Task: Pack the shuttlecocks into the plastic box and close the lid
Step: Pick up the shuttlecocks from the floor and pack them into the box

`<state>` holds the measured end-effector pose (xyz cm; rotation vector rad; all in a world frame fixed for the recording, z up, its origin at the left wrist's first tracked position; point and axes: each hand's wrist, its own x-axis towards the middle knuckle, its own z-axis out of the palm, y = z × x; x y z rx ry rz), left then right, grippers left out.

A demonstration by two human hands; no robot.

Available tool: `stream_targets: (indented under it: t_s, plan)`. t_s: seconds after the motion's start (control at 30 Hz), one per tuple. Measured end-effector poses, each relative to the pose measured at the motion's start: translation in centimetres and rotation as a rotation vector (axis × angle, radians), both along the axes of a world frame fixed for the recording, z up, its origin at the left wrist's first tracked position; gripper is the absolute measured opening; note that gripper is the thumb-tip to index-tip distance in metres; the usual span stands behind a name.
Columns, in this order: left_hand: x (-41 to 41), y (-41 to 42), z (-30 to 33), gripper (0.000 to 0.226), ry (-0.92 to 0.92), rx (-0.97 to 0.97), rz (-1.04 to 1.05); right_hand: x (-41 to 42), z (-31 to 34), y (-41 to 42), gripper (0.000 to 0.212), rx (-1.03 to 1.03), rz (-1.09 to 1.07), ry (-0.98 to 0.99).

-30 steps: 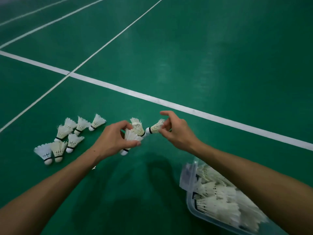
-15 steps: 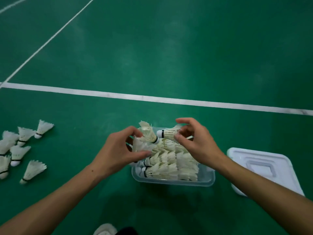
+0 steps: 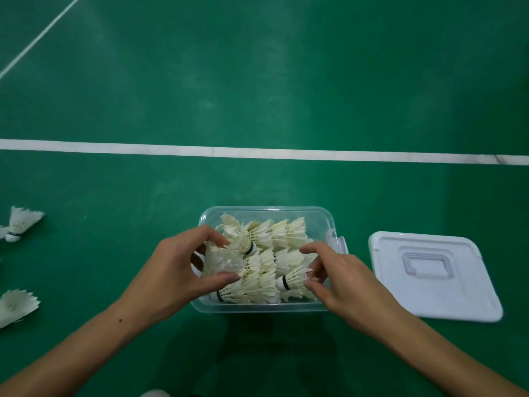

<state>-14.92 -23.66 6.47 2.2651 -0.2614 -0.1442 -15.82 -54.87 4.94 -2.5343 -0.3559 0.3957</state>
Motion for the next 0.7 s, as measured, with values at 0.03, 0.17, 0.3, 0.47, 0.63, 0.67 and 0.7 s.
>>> stream_targets:
  t_s: [0.03,0.17,0.3,0.47,0.63,0.67,0.7]
  plan:
    - [0.0,0.0,0.0,0.047,-0.003,0.007,0.001,0.2,-0.2,0.3,0.053,-0.002,0.005,0.010]
    - [-0.1,0.1,0.0,0.045,-0.001,0.013,0.003,0.6,-1.2,1.4,0.053,0.059,-0.001,0.112]
    - [-0.2,0.5,-0.3,0.046,0.012,0.018,0.004,1.2,-2.1,2.4,0.057,0.093,-0.013,0.243]
    - [0.0,0.5,-0.4,0.046,-0.002,0.053,-0.073,2.0,-2.9,4.3,0.058,0.050,0.028,0.314]
    - [0.8,-0.2,-0.3,0.042,-0.043,0.156,-0.208,2.4,-1.3,3.3,0.062,0.015,0.088,0.336]
    - [1.1,-0.4,-0.2,0.041,-0.039,0.184,-0.233,2.5,-0.4,2.8,0.060,0.010,0.087,0.300]
    - [1.5,-0.7,-0.1,0.041,-0.032,0.214,-0.258,2.7,0.5,2.3,0.056,0.013,0.074,0.240]
